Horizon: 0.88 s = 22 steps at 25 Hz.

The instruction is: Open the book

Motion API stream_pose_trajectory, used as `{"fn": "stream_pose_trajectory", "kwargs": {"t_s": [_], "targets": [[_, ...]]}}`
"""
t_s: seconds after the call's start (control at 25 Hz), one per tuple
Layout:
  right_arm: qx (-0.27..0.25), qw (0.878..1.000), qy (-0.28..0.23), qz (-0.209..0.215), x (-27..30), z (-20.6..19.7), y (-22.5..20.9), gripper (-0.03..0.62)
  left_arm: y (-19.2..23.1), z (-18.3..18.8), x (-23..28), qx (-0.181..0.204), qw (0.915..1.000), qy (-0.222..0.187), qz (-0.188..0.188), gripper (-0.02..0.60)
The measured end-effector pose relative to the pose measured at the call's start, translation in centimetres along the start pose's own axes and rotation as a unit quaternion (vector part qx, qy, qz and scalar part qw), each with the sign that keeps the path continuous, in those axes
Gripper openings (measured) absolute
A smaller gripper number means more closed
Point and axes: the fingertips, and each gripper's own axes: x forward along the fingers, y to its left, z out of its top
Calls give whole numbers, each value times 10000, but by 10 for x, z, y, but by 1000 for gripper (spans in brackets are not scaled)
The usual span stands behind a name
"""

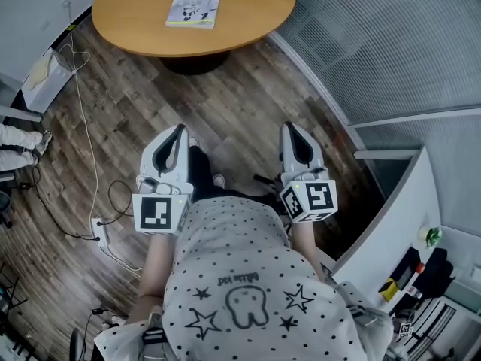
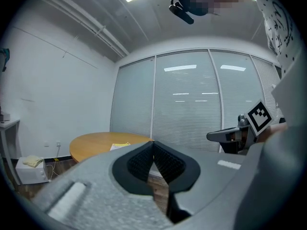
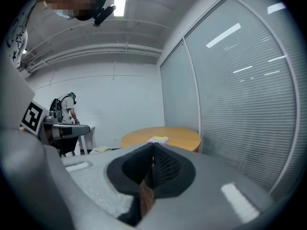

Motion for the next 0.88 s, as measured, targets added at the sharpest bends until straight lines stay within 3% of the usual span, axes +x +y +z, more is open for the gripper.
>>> {"fn": "stream_pose_trajectory", "kwargs": {"t_s": [0.44, 0.88], "targets": [[76, 9996, 66, -247, 102, 36, -3, 3, 72, 17, 85, -14, 9993, 123, -342, 11], [158, 9991, 131, -361, 194, 47, 3, 3, 146, 21, 145, 2, 9987, 251, -436, 10]]}}
